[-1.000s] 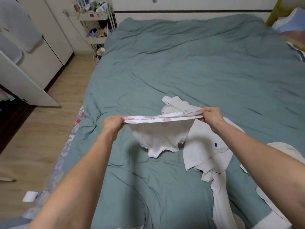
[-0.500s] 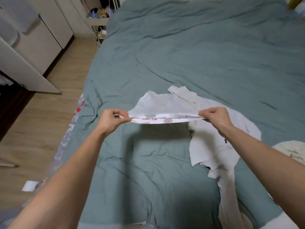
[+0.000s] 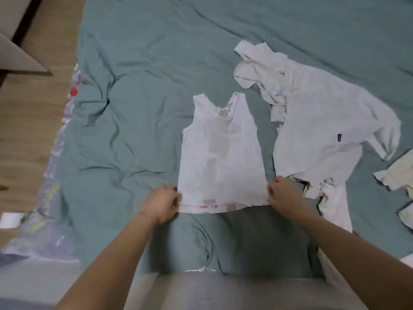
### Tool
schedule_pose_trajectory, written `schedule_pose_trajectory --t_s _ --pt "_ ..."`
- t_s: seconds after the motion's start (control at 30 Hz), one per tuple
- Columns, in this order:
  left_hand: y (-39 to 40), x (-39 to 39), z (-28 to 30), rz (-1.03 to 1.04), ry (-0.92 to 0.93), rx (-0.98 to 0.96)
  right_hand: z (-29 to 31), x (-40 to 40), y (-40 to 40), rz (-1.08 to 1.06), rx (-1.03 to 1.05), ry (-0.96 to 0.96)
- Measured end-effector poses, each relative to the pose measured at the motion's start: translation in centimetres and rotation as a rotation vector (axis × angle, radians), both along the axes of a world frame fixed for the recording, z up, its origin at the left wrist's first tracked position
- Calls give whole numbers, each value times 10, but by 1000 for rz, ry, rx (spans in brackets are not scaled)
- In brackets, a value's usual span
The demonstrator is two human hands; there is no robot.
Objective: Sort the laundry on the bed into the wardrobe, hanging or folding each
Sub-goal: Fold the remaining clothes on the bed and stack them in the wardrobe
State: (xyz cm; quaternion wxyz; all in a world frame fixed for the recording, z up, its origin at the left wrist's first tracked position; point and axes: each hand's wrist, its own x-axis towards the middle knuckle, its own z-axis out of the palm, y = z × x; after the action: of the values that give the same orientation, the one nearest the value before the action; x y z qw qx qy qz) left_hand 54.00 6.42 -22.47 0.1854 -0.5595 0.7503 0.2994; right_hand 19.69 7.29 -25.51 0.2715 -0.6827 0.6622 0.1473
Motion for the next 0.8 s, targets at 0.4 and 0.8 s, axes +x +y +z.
schedule_pose_trajectory --t_s 0.4,0.8 --pt "6 -50 -49 -188 357 -134 -23 69 22 197 -147 -290" --pt "21 -36 -48 -391 449 -122 -12 62 45 473 -16 -353"
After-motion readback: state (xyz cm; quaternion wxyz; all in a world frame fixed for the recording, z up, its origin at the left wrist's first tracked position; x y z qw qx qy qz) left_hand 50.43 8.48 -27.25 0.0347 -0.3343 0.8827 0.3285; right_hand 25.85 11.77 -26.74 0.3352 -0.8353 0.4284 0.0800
